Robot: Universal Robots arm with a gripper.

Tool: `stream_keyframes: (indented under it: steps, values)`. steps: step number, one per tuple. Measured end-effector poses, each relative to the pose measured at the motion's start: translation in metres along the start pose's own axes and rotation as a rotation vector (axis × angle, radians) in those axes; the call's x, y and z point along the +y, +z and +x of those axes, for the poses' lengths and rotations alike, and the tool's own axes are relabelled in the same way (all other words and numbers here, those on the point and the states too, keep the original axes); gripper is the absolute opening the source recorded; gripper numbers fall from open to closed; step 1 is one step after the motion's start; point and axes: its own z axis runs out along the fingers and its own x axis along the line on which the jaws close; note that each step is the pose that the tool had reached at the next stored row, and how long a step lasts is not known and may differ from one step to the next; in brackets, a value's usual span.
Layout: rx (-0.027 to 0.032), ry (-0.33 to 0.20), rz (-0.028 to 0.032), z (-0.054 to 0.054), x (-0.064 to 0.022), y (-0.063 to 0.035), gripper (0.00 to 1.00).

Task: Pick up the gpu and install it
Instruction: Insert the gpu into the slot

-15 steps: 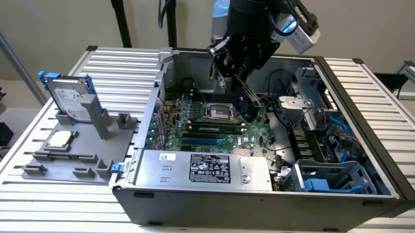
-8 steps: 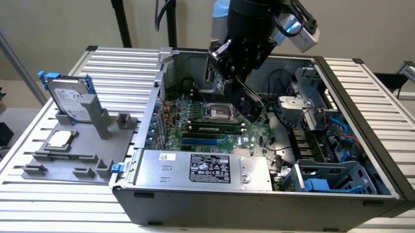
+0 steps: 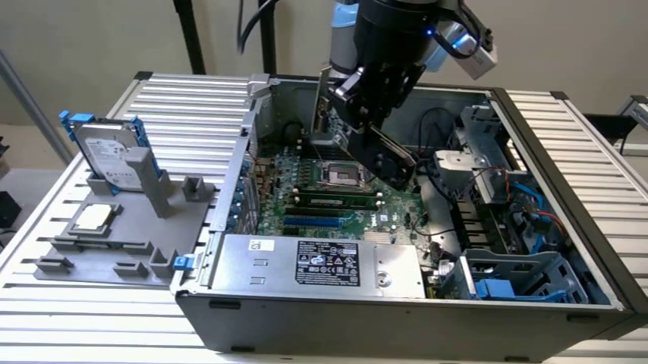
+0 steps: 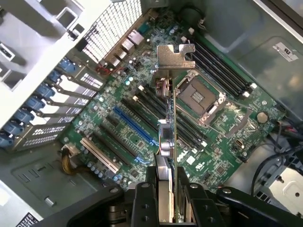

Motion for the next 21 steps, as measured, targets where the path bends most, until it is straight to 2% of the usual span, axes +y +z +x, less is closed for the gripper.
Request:
stream_keyframes:
  steps: [7, 12, 15, 21]
  values:
    - [0.0057, -0.126, 0.0035, -0.0001, -0.0003, 0.0036, 0.28]
    - [0.0066, -0.218, 0.0081, -0.0001, -0.0004, 0.0062, 0.28]
    - [0.0026, -0.267, 0.0090, 0.0000, -0.0006, 0.0073, 0.28]
    - [-0.0125, -0.360, 0.0065, -0.0001, -0.0007, 0.0098, 0.28]
